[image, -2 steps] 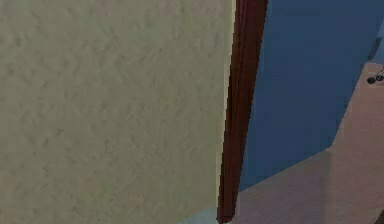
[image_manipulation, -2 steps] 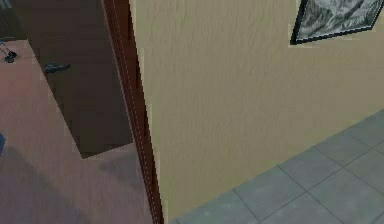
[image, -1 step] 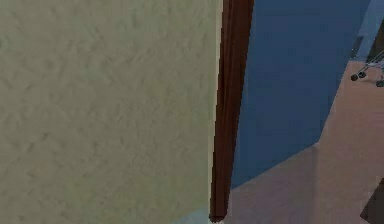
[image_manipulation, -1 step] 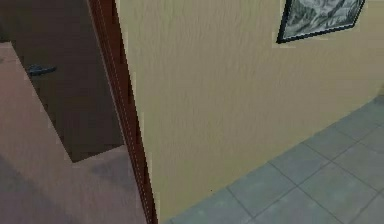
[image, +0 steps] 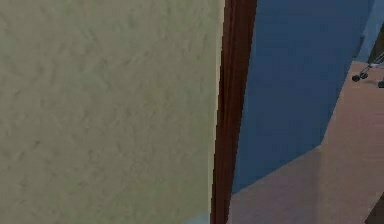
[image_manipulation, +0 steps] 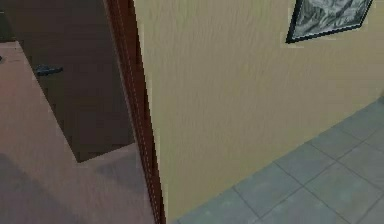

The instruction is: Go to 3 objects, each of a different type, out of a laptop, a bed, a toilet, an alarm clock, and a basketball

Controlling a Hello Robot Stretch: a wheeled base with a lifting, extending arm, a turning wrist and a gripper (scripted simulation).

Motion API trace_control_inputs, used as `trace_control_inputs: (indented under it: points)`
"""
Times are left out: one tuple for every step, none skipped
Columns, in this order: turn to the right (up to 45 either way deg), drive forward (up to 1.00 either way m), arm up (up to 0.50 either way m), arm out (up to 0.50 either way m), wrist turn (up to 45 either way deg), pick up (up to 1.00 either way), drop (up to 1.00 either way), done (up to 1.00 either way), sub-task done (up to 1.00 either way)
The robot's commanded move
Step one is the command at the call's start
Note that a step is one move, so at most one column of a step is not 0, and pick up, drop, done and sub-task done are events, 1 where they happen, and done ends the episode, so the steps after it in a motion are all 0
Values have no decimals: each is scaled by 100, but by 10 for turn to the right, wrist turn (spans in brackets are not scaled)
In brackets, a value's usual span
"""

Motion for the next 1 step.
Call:
trace_control_inputs:
  points:
    - [150, 0, 0, 0, 0, 0, 0, 0, 0]
